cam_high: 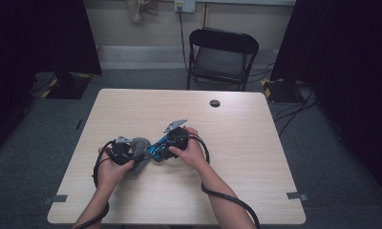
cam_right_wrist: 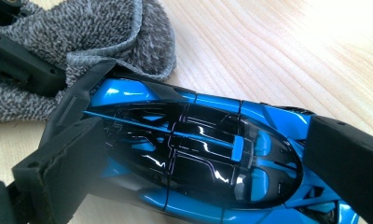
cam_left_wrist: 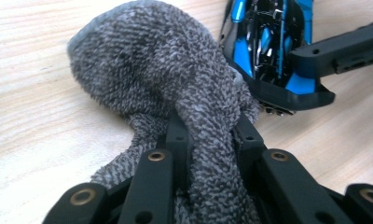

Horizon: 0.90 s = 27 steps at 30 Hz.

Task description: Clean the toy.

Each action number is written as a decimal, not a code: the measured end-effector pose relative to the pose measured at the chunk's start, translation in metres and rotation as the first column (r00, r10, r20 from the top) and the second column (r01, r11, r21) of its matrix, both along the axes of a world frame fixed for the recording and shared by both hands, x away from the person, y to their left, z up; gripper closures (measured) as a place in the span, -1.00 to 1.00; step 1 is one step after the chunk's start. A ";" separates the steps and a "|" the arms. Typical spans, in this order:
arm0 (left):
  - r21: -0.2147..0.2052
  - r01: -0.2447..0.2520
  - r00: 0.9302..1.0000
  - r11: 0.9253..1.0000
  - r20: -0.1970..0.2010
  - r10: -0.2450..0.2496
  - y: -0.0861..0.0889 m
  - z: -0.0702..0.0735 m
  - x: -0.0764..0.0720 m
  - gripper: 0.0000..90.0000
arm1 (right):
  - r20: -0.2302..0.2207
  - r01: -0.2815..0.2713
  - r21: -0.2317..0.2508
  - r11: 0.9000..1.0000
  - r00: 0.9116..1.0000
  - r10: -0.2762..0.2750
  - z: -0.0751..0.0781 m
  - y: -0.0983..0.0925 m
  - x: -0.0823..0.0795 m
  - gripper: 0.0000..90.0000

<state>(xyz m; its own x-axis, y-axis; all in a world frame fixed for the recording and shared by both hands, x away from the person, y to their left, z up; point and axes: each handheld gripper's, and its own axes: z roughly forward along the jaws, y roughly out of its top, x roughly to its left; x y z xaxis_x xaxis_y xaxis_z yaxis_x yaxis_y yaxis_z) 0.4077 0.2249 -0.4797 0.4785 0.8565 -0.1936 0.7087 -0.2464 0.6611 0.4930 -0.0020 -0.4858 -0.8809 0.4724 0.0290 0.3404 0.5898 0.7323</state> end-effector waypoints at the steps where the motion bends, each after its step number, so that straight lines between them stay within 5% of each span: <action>1: -0.003 0.001 1.000 1.000 -0.002 -0.001 0.000 0.000 0.000 0.64 | 0.000 0.000 0.000 1.000 1.000 0.000 0.000 0.000 0.000 -1.00; 27: -0.019 0.073 0.996 0.997 -0.044 -0.074 -0.012 0.003 -0.022 0.64 | -0.006 0.000 -0.009 1.000 1.000 0.000 0.001 0.001 0.001 -1.00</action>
<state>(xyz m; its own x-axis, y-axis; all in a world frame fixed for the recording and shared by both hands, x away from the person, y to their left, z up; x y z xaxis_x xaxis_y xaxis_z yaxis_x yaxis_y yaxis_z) 0.3859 0.2126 -0.4768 0.5305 0.8158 -0.2303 0.7179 -0.2880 0.6337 0.4938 -0.0013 -0.4849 -0.8808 0.4725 0.0304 0.3450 0.5963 0.7248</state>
